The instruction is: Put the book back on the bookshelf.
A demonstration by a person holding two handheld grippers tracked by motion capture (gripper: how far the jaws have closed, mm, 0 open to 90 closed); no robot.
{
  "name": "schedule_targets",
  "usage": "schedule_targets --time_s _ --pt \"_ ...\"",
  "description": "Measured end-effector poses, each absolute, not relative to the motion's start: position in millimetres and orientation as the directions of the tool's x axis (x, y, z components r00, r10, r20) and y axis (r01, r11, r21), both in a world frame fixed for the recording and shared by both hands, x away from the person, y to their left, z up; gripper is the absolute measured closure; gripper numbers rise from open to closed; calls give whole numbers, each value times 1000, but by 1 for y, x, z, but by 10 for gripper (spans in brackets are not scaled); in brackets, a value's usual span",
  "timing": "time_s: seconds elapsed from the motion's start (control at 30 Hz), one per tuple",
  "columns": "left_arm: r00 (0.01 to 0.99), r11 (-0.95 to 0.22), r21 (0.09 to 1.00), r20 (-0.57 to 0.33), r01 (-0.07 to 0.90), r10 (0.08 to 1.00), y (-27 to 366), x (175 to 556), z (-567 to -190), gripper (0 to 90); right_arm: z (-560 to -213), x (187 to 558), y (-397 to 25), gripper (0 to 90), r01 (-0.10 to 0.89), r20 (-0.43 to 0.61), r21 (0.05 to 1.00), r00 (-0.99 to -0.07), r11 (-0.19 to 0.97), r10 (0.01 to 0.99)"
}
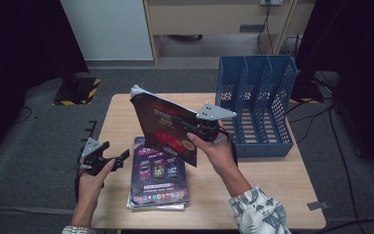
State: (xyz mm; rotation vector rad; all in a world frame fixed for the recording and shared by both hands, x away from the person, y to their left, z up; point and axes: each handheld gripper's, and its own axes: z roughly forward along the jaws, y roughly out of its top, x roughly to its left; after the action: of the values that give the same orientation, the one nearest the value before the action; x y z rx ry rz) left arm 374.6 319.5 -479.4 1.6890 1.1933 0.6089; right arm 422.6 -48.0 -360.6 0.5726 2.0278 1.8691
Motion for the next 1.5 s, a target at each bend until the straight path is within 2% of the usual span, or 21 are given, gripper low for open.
schedule_targets --time_s 0.17,0.3,0.6,1.03,1.5 --pt "362 -97 876 -93 473 927 320 376 -488 40 -357 423 -55 868 71 36 996 -857 49 514" --pt "334 -62 876 -116 478 935 324 377 -490 44 -355 423 -57 868 66 28 996 -849 54 528" --pt "272 -54 872 -93 487 958 329 377 -495 53 -352 421 -58 868 63 21 996 -833 56 552" --pt "264 -56 868 -88 493 961 326 375 -495 54 -351 422 -69 867 76 41 997 -794 32 606" --pt "263 -64 863 -81 501 962 324 377 -497 56 -342 418 -80 867 60 50 998 -782 -5 621"
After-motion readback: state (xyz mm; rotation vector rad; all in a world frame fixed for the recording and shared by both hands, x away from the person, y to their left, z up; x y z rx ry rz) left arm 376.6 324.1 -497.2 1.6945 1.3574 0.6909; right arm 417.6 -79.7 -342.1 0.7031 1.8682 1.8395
